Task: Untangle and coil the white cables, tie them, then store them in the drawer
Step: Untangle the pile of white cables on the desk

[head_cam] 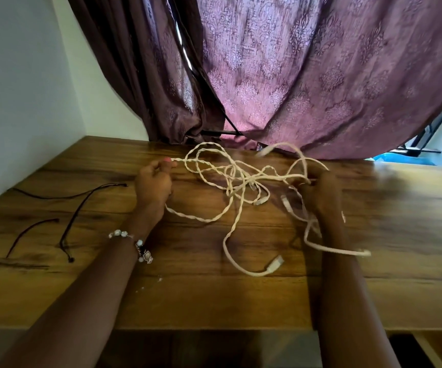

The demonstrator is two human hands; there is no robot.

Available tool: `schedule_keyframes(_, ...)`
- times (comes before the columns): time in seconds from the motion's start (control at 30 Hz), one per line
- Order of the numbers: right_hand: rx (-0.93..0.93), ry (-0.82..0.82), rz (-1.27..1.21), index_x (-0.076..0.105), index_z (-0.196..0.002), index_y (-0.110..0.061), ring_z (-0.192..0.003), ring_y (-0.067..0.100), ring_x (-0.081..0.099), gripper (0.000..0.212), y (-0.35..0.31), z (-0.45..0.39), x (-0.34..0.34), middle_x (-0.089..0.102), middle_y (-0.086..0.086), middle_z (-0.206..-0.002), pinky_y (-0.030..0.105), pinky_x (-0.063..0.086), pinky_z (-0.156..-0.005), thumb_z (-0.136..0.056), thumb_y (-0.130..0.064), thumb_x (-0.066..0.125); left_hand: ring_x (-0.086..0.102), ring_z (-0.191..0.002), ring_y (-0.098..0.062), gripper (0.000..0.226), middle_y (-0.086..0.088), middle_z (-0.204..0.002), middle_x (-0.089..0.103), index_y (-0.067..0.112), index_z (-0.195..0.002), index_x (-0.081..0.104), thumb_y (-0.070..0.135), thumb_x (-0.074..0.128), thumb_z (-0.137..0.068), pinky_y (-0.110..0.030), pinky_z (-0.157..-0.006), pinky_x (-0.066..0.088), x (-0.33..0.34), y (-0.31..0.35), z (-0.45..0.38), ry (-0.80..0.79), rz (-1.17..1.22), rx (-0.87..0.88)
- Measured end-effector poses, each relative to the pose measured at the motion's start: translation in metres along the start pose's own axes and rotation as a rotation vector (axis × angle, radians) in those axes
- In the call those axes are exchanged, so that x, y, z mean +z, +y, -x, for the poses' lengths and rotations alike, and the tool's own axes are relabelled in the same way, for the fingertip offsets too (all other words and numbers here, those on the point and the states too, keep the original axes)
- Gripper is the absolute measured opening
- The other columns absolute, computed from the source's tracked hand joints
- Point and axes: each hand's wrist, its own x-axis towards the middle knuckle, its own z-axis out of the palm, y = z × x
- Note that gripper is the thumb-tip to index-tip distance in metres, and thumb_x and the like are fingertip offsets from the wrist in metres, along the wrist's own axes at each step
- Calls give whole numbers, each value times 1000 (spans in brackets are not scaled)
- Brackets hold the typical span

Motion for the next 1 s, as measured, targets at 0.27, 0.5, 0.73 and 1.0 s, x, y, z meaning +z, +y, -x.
schedule_keyframes(0.27,-346,-211,-998,54,-128,-5,-130,35,44,60,-58,30,-5,54,15,-134,43,36,-110,-72,-12,75,56,-63,-16,24,-4,-76,61,8,-117,60,12,51,-95,-31,-56,49,3,-3,2,-7,53,-118)
schedule_keyframes(0.5,-682,-114,225,71,-99,-5,-94,25,66,22,-58,15,68,71,10,-101,25,48,-85,-81,2,59,54,-99,-37,27,-20,-112,56,4,-107,63,7,63,-80,-44,-76,46,12,-11,17,157,-950,885)
schedule_keyframes(0.73,-244,-351,213,73,-96,-15,-94,16,65,23,-52,18,52,72,0,-97,35,51,-88,-75,-21,79,59,-102,-30,46,-7,-110,67,15,-105,72,39,39,-84,-43,-88,45,28,-21,10,-379,-1086,915)
schedule_keyframes(1.0,-420,-651,107,77,-89,-20,-101,3,61,10,-55,26,40,69,-7,-107,19,46,-89,-80,-17,75,41,-123,-28,56,3,-129,46,54,-128,47,74,27,-79,-59,-101,30,31,-28,16,-408,-1077,556)
